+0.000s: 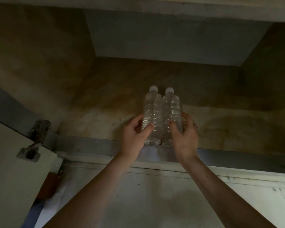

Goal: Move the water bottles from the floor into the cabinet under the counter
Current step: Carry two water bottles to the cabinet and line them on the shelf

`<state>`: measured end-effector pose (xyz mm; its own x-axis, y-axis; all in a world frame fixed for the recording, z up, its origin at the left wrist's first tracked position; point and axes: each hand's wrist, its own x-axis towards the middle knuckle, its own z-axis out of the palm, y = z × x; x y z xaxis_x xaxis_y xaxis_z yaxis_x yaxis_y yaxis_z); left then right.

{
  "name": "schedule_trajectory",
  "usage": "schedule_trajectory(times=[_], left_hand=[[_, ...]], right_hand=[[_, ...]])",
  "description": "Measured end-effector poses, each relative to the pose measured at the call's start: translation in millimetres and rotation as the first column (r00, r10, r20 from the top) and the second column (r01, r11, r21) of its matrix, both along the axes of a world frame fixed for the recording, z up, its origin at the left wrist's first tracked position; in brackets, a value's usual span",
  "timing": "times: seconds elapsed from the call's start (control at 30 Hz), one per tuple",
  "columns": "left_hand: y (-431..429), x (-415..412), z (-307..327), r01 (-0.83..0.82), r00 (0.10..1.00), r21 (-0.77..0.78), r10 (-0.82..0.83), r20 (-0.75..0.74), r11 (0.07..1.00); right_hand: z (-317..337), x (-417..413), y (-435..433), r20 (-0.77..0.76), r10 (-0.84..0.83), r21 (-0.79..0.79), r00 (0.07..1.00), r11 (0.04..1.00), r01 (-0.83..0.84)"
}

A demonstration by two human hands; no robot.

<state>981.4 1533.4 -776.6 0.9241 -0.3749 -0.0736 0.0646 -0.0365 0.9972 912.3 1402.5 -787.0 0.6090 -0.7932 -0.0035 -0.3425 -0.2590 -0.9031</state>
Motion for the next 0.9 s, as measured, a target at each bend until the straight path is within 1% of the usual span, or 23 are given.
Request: schedule_trajectory(times=[0.1,0.17,0.23,0.3,0.33,0.37,0.4,0.43,0.47,0.5,0.6,0.67,0.7,0.8,0.9], left_hand=[[-0.3,-2.9,-1.6,0.007,1.0,0.051,-0.008,0.025,0.999],[3.1,-7.7,-4.3,0.031,0.996,0.106,-0.04,0.079,0.994],[11.4,-18.1,-8.7,0.041,0.989,0.187,-0.067,0.131,0.982],[27.9,-36.8,-10.6,0.035,0.972,0.291,-0.1,0.211,0.956],[37.9,-49.1,-7.8,0.017,0.953,0.378,-0.129,0.273,0.926],[48.1,-60.9,-3.4,-0.017,0.916,0.493,-0.185,0.357,0.87],[59.1,-73.7,4.0,-0.052,0.859,0.6,-0.27,0.435,0.799],[69.1,-86.7,14.7,-0.082,0.797,0.665,-0.352,0.491,0.742],[77.6,-98.6,25.3,-0.093,0.745,0.7,-0.417,0.521,0.709],[85.4,-110.9,38.9,-0.084,0.714,0.729,-0.47,0.52,0.679],[103.5,-144.3,89.6,-0.035,0.661,0.823,-0.604,0.444,0.567],[110.9,-161.6,135.4,0.018,0.64,0.849,-0.659,0.396,0.528],[113.2,-168.5,158.9,0.042,0.644,0.855,-0.668,0.373,0.517],[112.8,-184.4,260.6,0.076,0.627,0.863,-0.697,0.347,0.499],[111.3,-204.0,378.7,0.113,0.616,0.872,-0.722,0.314,0.475]], right_hand=[[-1.0,-11.2,1.1,-0.017,0.105,-0.015,0.994,0.994,-0.105],[1.7,-20.5,1.9,-0.029,0.154,-0.056,0.988,0.986,-0.156],[4.9,-35.7,6.8,-0.087,0.162,-0.169,0.983,0.97,-0.175],[10.1,-59.8,18.3,-0.126,0.163,-0.3,0.979,0.934,-0.194],[11.1,-74.4,25.5,-0.15,0.171,-0.353,0.974,0.911,-0.214],[12.9,-89.5,32.1,-0.188,0.176,-0.396,0.966,0.887,-0.238],[15.3,-105.7,38.1,-0.237,0.19,-0.424,0.953,0.862,-0.277],[20.8,-120.9,45.0,-0.277,0.207,-0.441,0.938,0.84,-0.316],[26.6,-134.5,51.4,-0.311,0.224,-0.449,0.924,0.822,-0.351],[37.7,-147.7,56.8,-0.347,0.242,-0.439,0.906,0.812,-0.385],[87.3,-179.6,66.7,-0.429,0.292,-0.377,0.854,0.801,-0.464],[134.5,-195.6,65.8,-0.46,0.321,-0.362,0.828,0.783,-0.505],[158.3,-201.1,64.7,-0.468,0.329,-0.365,0.82,0.774,-0.518],[260.6,-221.2,60.1,-0.488,0.295,-0.359,0.821,0.79,-0.498],[379.1,-244.9,62.0,-0.493,0.273,-0.332,0.826,0.819,-0.468]])
